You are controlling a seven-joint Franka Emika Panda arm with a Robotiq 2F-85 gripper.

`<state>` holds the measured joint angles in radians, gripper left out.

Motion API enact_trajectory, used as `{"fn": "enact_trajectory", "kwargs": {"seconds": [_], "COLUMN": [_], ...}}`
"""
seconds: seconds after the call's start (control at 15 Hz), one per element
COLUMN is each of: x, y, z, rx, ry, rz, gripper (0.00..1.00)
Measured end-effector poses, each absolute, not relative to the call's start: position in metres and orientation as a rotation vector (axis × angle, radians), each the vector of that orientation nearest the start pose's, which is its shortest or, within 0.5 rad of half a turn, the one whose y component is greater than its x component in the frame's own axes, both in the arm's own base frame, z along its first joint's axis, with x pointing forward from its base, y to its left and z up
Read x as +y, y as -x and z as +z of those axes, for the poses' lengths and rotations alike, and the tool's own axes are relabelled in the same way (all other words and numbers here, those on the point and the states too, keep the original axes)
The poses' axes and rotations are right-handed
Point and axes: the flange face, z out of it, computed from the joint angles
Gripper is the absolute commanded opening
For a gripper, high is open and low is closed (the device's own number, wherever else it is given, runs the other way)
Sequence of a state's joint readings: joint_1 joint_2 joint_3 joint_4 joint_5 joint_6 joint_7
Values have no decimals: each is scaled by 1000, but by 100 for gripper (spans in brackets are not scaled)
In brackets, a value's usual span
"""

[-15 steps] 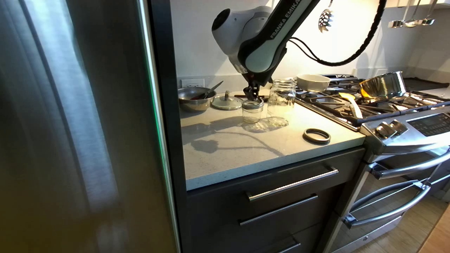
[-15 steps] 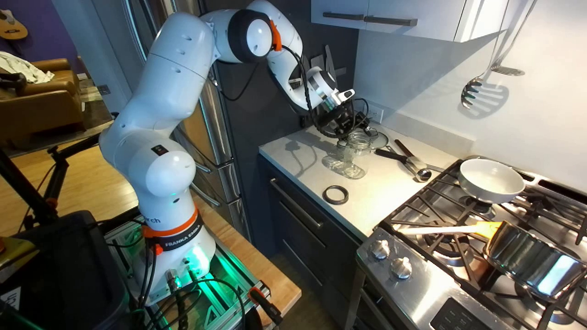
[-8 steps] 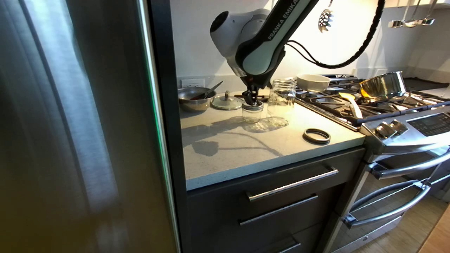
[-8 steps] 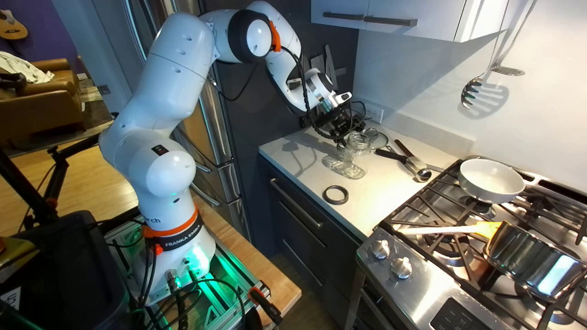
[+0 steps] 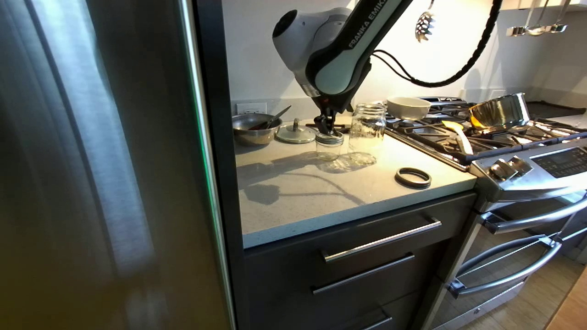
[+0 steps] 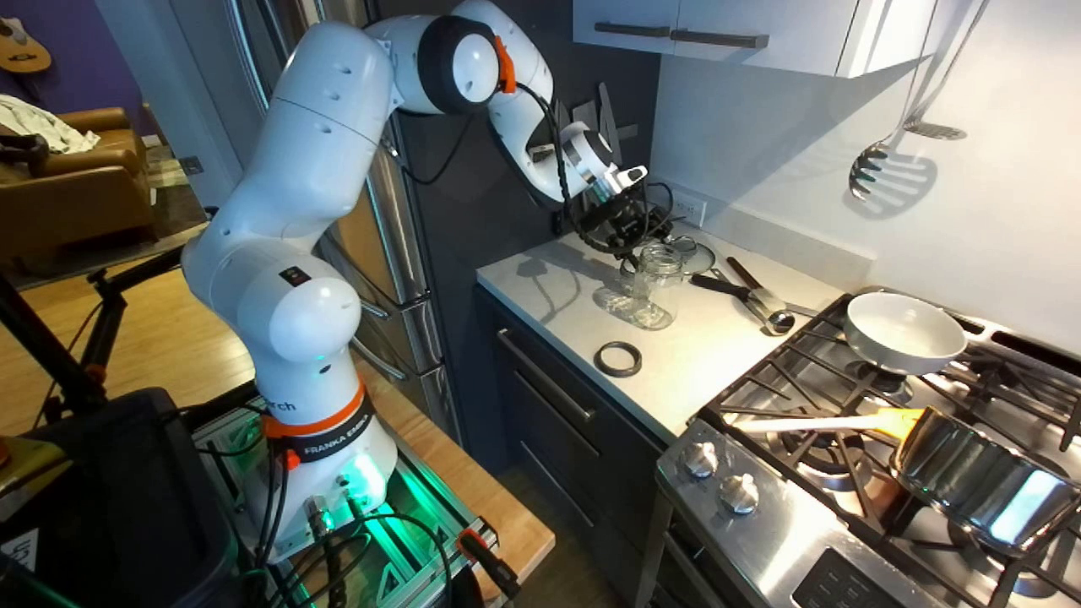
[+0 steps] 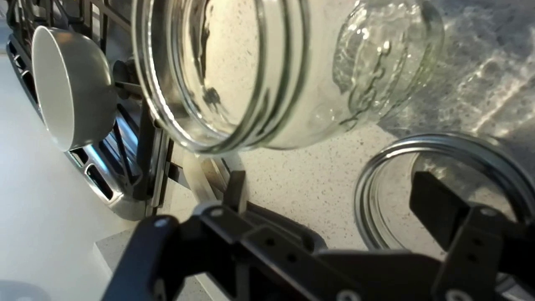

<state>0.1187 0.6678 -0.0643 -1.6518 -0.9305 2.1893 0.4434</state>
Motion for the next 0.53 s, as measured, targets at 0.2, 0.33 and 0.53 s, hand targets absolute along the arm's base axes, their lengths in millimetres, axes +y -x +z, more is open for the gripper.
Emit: {"fn": "enact_trajectory", "kwargs": {"seconds": [0.2, 0.33, 0.53], "x": [14, 15, 16], "y": [-684, -685, -681], "z": [241, 259, 290], "rx": [261, 217, 131], "ry": [-2377, -2415, -2527], "rz": [109, 130, 140], "gripper": [100, 100, 100]}}
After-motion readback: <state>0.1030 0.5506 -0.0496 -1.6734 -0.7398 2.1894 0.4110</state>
